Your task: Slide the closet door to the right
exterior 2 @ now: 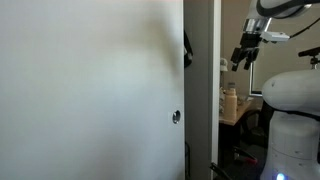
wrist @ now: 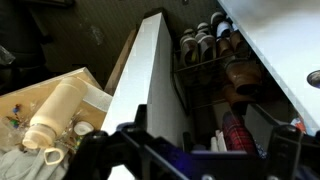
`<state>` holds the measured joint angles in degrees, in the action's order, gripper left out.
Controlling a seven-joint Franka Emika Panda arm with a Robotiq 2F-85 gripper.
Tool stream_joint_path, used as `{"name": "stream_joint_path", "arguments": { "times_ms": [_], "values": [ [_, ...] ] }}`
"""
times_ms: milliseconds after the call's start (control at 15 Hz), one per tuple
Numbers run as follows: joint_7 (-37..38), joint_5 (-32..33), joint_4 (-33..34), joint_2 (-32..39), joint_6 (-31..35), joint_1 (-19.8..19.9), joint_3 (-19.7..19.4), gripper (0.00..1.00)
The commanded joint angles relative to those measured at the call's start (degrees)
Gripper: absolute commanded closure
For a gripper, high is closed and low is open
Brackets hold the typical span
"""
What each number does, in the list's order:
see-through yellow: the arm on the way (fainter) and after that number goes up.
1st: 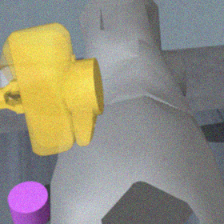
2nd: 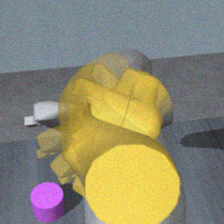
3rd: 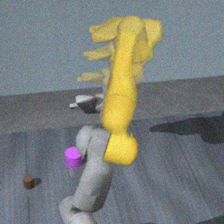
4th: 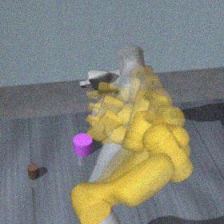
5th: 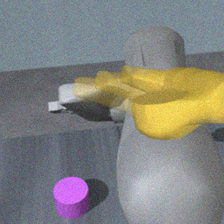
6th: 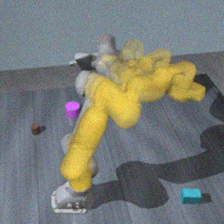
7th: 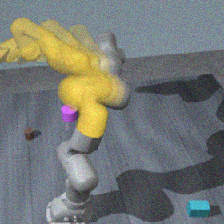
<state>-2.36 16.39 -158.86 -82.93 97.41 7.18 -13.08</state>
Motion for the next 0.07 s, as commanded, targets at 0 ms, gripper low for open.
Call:
{"name": "stream_joint_path", "arguments": {
  "times_ms": [0],
  "values": [
    [-0.49, -0.51, 0.09, 0.27, 0.11, 0.60, 0.32, 0.00]
  ]
}}
